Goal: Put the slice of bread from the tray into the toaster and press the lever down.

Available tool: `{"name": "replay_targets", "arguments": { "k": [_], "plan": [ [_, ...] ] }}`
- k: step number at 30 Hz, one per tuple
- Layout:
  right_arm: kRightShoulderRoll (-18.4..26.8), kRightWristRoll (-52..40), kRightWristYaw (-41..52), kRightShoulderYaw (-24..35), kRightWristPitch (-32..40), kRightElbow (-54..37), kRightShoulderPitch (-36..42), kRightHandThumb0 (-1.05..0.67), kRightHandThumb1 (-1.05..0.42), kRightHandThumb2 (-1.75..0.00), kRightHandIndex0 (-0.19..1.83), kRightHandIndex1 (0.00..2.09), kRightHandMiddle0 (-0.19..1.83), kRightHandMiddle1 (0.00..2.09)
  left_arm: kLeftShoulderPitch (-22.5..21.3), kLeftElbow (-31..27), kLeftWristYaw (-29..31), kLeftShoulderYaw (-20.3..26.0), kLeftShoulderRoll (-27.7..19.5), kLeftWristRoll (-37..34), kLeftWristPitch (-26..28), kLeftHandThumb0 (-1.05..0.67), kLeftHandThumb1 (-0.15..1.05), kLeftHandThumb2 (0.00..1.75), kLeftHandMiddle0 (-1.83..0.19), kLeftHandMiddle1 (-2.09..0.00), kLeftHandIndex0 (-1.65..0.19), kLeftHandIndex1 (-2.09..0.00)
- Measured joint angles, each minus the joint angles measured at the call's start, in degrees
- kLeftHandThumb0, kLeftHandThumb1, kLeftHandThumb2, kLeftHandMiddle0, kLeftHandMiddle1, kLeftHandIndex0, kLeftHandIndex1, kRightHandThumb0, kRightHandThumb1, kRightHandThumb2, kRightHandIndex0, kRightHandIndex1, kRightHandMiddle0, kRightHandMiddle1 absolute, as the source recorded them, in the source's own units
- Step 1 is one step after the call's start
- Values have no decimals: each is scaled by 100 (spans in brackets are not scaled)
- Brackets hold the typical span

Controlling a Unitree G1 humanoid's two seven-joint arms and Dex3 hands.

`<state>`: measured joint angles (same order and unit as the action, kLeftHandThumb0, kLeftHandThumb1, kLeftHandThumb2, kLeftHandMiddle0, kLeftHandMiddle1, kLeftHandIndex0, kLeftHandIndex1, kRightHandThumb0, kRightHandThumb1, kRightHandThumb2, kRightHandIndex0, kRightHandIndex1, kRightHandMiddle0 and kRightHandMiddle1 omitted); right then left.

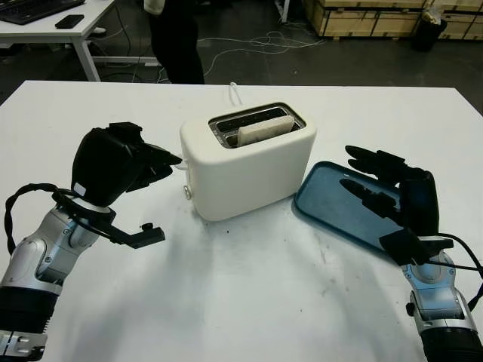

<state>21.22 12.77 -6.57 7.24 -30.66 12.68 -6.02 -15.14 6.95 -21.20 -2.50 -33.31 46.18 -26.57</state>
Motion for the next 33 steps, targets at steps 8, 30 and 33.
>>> {"name": "replay_targets", "arguments": {
  "k": [8,30,33],
  "plan": [
    [-5,0,0,-3,-71,4,0,-34,-79,0,102,0,93,0,-25,297,-53,-123,71,-1,17,-33,78,1,-92,-115,-125,-1],
    [-17,-19,4,-3,-215,93,0,-31,-78,0,102,0,93,0,-184,481,-105,-263,75,-12,100,-32,80,1,-88,-117,-124,0],
    [-17,-18,4,-3,-215,96,0,-33,-79,0,102,0,93,0,-184,458,-104,-275,86,-12,102,-31,79,0,-89,-116,-124,0]
  ]
}}
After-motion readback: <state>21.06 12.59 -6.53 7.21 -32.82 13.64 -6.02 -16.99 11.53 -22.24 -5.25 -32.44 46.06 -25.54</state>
